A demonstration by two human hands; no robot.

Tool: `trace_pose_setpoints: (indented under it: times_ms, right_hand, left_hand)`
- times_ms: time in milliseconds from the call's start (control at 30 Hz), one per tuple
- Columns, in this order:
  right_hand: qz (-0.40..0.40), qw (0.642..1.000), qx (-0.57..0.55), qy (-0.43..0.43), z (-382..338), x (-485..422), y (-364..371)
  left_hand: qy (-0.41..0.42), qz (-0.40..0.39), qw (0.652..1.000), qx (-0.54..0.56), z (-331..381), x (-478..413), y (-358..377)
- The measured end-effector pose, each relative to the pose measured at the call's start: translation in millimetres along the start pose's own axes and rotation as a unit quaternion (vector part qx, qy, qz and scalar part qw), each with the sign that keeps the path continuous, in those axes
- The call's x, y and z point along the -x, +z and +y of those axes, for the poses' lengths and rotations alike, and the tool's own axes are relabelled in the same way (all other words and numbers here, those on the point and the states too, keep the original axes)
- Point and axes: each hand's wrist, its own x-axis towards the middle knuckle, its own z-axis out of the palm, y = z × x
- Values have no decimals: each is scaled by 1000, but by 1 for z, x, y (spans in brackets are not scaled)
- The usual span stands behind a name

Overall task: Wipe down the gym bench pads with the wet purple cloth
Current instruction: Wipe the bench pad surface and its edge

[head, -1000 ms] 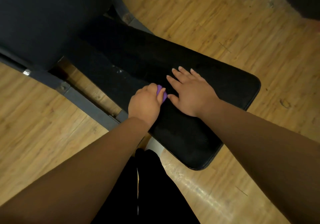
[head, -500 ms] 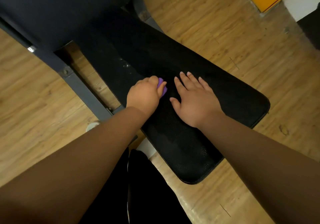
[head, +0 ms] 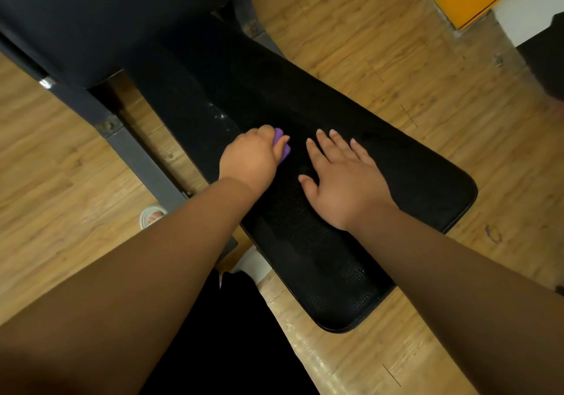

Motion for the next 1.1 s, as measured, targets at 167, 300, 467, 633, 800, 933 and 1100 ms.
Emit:
trace_pose_setpoints:
  times_ms: [167, 300, 467, 633, 800, 933, 1100]
  right_hand:
    - [0, 1000, -2, 0, 0, -1, 1]
    - [12, 1000, 4, 3, -2, -1, 2]
    - [15, 1000, -3, 0, -1, -1, 3]
    - [21, 1000, -15, -8, 0, 0, 2]
    - [29, 999, -32, -23, 1, 0, 2]
    - [25, 999, -28, -27, 2, 1, 2]
    - [-9, 999, -29, -44, 7, -17, -13]
  left_hand:
    - [57, -18, 998, -14, 6, 48, 2]
    - [41, -14, 999, -28, -3, 30, 0]
    - [-22, -4, 1000, -21, -4, -11, 1]
    - [45, -19, 999, -8, -8, 28, 0]
    - [18, -12, 1000, -13, -12, 7, 1]
    - [-7, -9, 1000, -14, -9, -15, 0]
    - [41, -18, 999, -18, -15, 22, -1]
